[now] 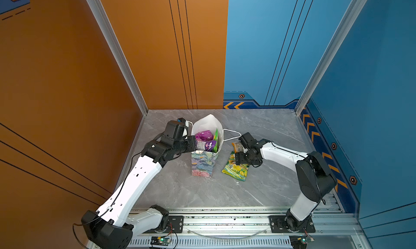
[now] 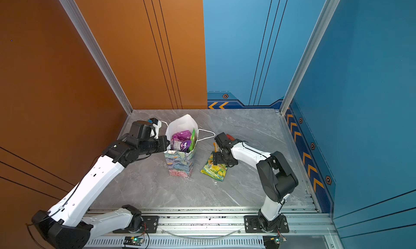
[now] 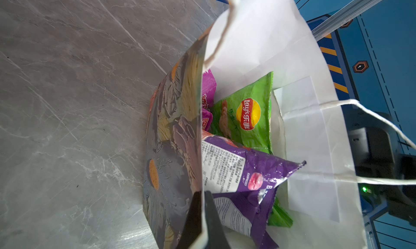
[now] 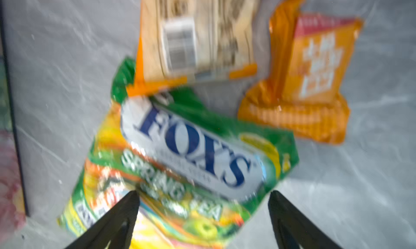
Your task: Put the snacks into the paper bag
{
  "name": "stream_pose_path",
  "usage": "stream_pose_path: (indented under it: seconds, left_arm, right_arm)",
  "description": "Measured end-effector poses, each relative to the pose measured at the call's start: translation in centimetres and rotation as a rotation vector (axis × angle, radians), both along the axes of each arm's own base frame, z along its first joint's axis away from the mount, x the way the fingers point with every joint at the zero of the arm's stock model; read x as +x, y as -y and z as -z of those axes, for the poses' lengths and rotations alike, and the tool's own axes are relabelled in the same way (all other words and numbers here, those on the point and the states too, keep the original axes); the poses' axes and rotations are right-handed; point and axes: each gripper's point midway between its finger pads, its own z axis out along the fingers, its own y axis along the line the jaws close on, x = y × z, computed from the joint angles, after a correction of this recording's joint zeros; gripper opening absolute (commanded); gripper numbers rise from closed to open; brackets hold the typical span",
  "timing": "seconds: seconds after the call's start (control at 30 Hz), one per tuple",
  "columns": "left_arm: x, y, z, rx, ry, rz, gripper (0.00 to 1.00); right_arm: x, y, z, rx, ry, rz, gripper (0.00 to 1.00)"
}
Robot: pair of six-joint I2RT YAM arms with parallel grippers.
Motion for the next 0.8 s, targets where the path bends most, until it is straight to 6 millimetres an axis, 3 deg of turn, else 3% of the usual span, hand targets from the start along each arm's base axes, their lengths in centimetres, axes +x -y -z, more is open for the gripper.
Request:
stream_pose_path:
  seconds: [0.33, 0.53, 0.8]
  left_arm:
    - [0.0, 0.0, 0.0, 0.0, 0.0, 0.001, 0.02]
    - [0.0, 0.0, 0.0, -0.002, -0.001, 0.002, 0.02]
    - [0.0, 0.0, 0.0, -0.002, 0.0, 0.002, 0.02]
  right_arm:
    - [-5.9, -0.6, 1.8, 0.021, -0.035, -0.023, 0.88]
    - [-7.2, -4.3, 1.8, 0.06, -0.026, -0.083, 0.83]
    - [-6.5, -9.3, 0.9, 0.105, 0.002, -0.143, 0.81]
